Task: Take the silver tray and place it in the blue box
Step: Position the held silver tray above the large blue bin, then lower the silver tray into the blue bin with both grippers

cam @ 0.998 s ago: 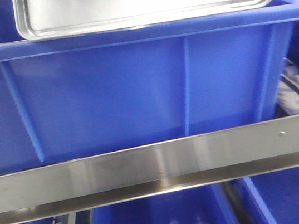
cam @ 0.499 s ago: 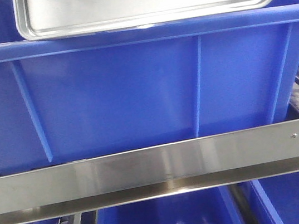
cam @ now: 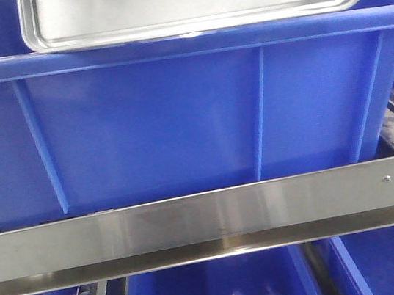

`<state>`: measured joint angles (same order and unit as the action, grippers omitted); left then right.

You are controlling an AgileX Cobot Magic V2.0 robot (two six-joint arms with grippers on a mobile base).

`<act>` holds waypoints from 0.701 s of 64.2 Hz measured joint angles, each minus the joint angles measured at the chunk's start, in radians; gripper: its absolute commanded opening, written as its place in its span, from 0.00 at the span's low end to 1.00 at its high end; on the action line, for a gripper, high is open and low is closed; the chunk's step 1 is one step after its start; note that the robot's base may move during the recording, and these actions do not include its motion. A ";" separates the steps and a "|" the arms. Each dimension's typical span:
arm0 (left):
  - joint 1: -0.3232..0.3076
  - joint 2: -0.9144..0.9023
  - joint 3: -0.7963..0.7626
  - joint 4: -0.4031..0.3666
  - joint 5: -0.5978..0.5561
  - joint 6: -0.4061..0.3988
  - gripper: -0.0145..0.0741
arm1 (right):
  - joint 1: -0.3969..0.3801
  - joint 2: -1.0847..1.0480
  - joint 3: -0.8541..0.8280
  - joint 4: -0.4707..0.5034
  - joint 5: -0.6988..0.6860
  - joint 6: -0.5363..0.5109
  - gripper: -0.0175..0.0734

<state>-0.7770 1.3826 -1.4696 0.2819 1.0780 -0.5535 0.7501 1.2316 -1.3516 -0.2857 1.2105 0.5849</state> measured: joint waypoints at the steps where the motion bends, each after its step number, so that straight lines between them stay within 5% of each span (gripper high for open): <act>1: 0.000 0.000 0.000 0.000 0.000 0.000 0.05 | 0.000 0.000 0.000 0.000 0.000 0.000 0.25; 45: 0.000 -0.001 -0.077 0.075 -0.008 0.000 0.05 | -0.005 0.005 -0.094 -0.049 -0.052 0.000 0.25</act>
<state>-0.7770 1.3819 -1.5471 0.3568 1.0702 -0.5535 0.7452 1.2368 -1.4457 -0.3349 1.1587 0.5849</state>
